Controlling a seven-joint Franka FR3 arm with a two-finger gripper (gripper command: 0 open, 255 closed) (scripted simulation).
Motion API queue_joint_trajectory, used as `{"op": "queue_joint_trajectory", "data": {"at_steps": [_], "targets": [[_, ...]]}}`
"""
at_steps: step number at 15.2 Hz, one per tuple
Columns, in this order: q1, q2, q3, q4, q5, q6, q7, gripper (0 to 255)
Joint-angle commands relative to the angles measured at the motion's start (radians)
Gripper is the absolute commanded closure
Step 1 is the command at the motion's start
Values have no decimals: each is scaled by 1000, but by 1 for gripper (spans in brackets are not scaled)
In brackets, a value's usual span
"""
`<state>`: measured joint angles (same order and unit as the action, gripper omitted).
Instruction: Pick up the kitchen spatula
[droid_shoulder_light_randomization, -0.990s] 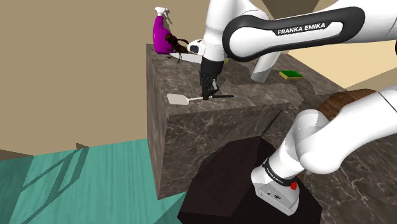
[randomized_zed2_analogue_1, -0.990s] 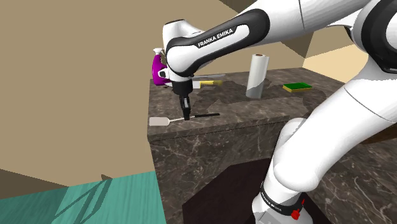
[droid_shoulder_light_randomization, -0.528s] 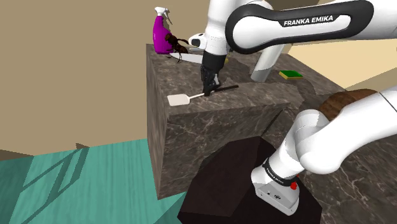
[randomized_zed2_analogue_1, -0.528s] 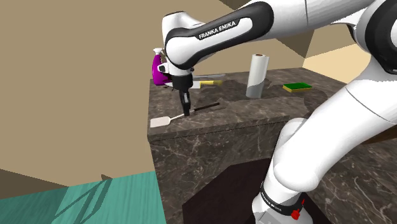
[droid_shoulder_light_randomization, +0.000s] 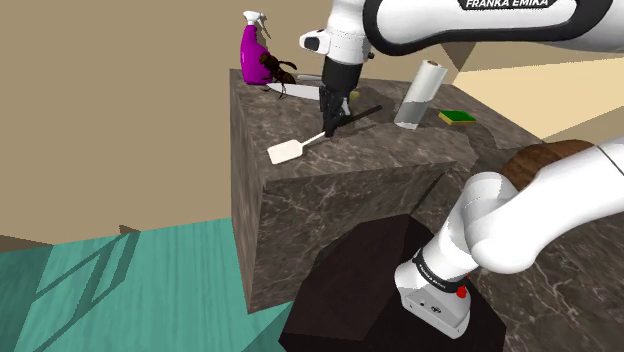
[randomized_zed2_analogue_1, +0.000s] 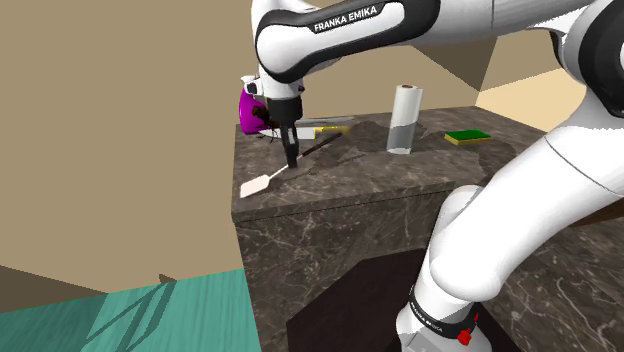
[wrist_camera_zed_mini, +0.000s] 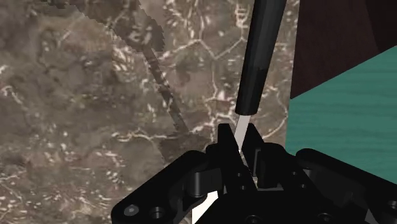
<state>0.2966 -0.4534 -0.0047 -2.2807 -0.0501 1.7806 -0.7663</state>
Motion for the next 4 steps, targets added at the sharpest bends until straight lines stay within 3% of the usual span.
{"op": "queue_joint_trajectory", "data": {"at_steps": [1,4], "targets": [[0,0,0,27,0,-28,-2,255],[0,0,0,42,0,-43,-3,255]]}}
